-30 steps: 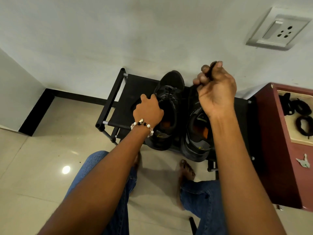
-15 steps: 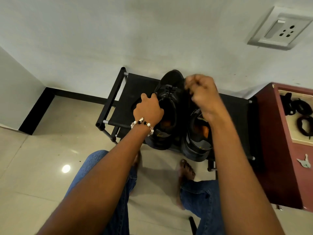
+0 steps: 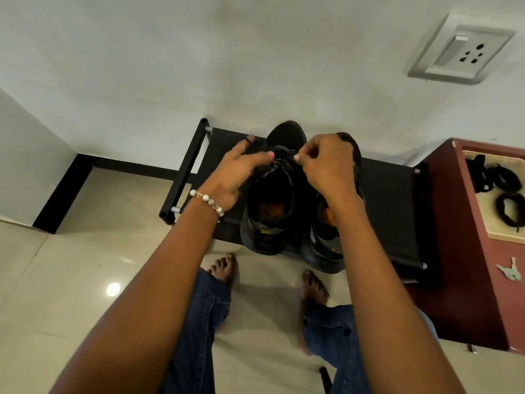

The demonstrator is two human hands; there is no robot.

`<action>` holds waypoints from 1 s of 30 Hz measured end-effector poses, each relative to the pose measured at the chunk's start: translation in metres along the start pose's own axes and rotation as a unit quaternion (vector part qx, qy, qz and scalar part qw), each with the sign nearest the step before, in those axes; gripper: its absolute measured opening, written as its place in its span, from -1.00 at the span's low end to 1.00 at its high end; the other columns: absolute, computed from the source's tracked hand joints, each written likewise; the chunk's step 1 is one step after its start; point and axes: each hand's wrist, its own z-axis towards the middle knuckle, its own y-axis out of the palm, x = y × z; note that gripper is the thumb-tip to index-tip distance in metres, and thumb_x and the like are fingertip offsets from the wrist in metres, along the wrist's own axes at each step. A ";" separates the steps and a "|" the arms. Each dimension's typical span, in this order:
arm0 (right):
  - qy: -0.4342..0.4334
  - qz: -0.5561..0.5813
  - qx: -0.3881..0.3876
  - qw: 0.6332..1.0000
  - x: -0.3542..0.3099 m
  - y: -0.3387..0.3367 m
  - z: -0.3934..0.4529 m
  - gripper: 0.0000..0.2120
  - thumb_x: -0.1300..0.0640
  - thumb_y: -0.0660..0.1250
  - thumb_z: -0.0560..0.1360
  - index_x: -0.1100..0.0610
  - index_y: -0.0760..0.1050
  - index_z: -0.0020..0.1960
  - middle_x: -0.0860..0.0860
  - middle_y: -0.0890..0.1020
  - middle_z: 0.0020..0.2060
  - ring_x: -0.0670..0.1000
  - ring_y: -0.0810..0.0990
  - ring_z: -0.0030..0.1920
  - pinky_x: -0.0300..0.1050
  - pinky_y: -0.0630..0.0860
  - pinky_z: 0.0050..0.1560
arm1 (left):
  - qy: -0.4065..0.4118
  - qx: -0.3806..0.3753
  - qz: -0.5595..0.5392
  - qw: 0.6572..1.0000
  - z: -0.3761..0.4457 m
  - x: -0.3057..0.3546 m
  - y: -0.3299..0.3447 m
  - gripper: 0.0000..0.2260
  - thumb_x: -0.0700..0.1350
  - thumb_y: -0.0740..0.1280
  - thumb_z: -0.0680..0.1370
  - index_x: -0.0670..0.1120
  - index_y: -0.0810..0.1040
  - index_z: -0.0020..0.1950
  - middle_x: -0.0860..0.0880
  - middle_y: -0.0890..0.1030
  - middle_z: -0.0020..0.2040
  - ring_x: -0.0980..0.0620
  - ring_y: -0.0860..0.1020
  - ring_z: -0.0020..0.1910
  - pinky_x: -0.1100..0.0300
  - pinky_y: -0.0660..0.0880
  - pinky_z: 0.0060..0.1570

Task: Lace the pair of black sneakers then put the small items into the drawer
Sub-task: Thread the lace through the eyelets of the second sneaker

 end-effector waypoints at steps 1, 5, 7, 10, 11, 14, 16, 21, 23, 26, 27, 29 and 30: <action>0.026 0.027 -0.057 0.998 -0.003 0.001 -0.002 -0.82 0.07 0.48 0.46 0.20 0.62 -0.12 0.10 0.67 -0.17 0.07 0.65 -0.10 -0.03 0.59 0.00 | 0.011 0.023 -0.034 0.999 0.004 0.001 -0.002 -0.57 -0.10 0.39 0.53 0.09 0.41 0.37 0.03 0.63 0.13 0.09 0.59 0.03 0.11 0.47 -0.10; 0.046 -0.114 -0.155 0.980 -0.005 0.019 -0.016 -0.57 -0.07 0.48 0.44 0.13 0.27 -0.27 0.04 0.39 -0.32 0.07 0.44 -0.28 -0.04 0.39 -0.23 | -0.014 0.219 -0.008 0.976 0.018 -0.010 -0.010 -0.88 -0.08 0.35 0.52 -0.09 0.58 0.00 -0.04 0.65 -0.05 -0.03 0.62 -0.03 0.07 0.49 -0.12; 0.027 -0.139 -0.120 0.983 -0.002 0.029 -0.023 -0.61 -0.01 0.41 0.52 0.15 0.25 -0.23 0.01 0.31 -0.34 0.13 0.45 -0.22 -0.04 0.34 -0.21 | 0.009 0.288 0.183 0.940 0.020 -0.018 -0.013 -0.78 -0.02 0.36 0.51 -0.18 0.63 -0.15 -0.09 0.66 -0.20 -0.08 0.62 -0.18 0.09 0.52 -0.17; 0.003 -0.136 -0.075 0.988 0.002 0.037 -0.025 -0.77 0.12 0.26 0.59 0.19 0.31 -0.17 0.09 0.42 -0.27 0.28 0.54 -0.08 -0.03 0.31 -0.23 | 0.209 0.246 0.360 0.875 0.016 -0.015 -0.005 -0.81 0.02 0.40 0.51 -0.07 0.67 -0.03 -0.01 0.66 -0.14 0.05 0.60 -0.16 0.17 0.51 -0.07; -0.006 -0.138 -0.067 0.988 0.002 0.038 -0.025 -0.83 0.15 0.23 0.59 0.20 0.36 -0.14 0.15 0.48 -0.22 0.31 0.54 -0.05 -0.02 0.30 -0.22 | 0.265 0.172 0.389 0.865 0.015 -0.011 -0.001 -0.80 -0.01 0.42 0.50 -0.04 0.65 0.07 0.00 0.65 -0.07 0.07 0.59 -0.11 0.18 0.51 -0.02; -0.023 -0.147 -0.051 0.988 0.004 0.040 -0.026 -0.83 0.19 0.20 0.58 0.28 0.47 0.02 0.24 0.57 -0.08 0.32 0.54 -0.02 -0.02 0.30 -0.20 | 0.311 0.011 0.552 0.773 0.024 -0.018 0.010 -0.65 -0.14 0.38 0.51 -0.02 0.56 0.30 -0.07 0.54 0.15 -0.03 0.52 0.10 0.10 0.48 0.11; -0.031 -0.148 -0.050 0.987 0.007 0.039 -0.025 -0.83 0.20 0.20 0.58 0.29 0.47 0.04 0.22 0.57 -0.09 0.29 0.54 -0.04 -0.03 0.29 -0.20 | 0.316 0.046 0.599 0.734 0.031 -0.030 0.015 -0.65 -0.16 0.33 0.55 0.01 0.53 0.34 -0.08 0.51 0.18 -0.10 0.48 0.15 0.00 0.50 0.10; 0.001 -0.120 -0.041 0.992 0.007 0.037 -0.023 -0.89 0.22 0.21 0.58 0.27 0.45 0.00 0.13 0.45 -0.19 0.25 0.54 -0.06 -0.05 0.28 -0.20 | 0.366 0.144 0.573 0.719 0.035 -0.040 0.023 -0.78 -0.07 0.33 0.57 -0.04 0.64 0.19 -0.08 0.61 0.08 -0.14 0.58 0.01 0.01 0.56 -0.13; 0.014 -0.106 -0.036 0.994 0.007 0.038 -0.024 -0.93 0.22 0.22 0.57 0.23 0.42 -0.06 0.13 0.44 -0.20 0.25 0.54 -0.07 -0.04 0.31 -0.22 | 0.391 0.155 0.559 0.714 0.035 -0.042 0.023 -0.81 -0.08 0.36 0.54 -0.07 0.68 0.10 -0.09 0.66 -0.01 -0.15 0.62 -0.09 0.04 0.56 -0.21; 0.018 -0.095 -0.026 0.995 0.007 0.041 -0.026 -0.93 0.23 0.23 0.56 0.20 0.39 -0.10 0.16 0.51 -0.17 0.26 0.56 -0.09 -0.02 0.37 -0.23 | 0.406 0.189 0.536 0.716 0.034 -0.042 0.023 -0.86 -0.06 0.38 0.51 -0.04 0.70 0.00 -0.05 0.67 -0.13 -0.07 0.63 -0.21 0.18 0.41 -0.34; 0.019 -0.096 -0.025 0.995 0.007 0.041 -0.027 -0.93 0.22 0.23 0.57 0.22 0.42 -0.07 0.18 0.54 -0.14 0.26 0.57 -0.07 -0.01 0.39 -0.22 | 0.393 0.200 0.522 0.730 0.033 -0.040 0.024 -0.86 -0.05 0.38 0.51 -0.02 0.69 0.00 -0.03 0.67 -0.14 -0.04 0.62 -0.20 0.20 0.36 -0.33; 0.019 -0.105 -0.024 0.994 0.006 0.042 -0.028 -0.90 0.21 0.22 0.58 0.25 0.45 -0.01 0.21 0.57 -0.07 0.28 0.56 -0.03 0.00 0.40 -0.20 | 0.363 0.218 0.478 0.769 0.031 -0.039 0.025 -0.87 -0.01 0.38 0.51 0.03 0.69 -0.01 0.03 0.68 -0.12 0.03 0.62 -0.15 0.21 0.38 -0.29; 0.020 -0.110 -0.024 0.993 0.006 0.043 -0.028 -0.89 0.22 0.21 0.58 0.26 0.45 0.01 0.22 0.57 -0.06 0.29 0.55 -0.02 0.00 0.39 -0.19 | 0.348 0.229 0.446 0.792 0.029 -0.038 0.026 -0.87 0.00 0.38 0.50 0.06 0.69 -0.02 0.07 0.69 -0.12 0.08 0.62 -0.14 0.24 0.43 -0.25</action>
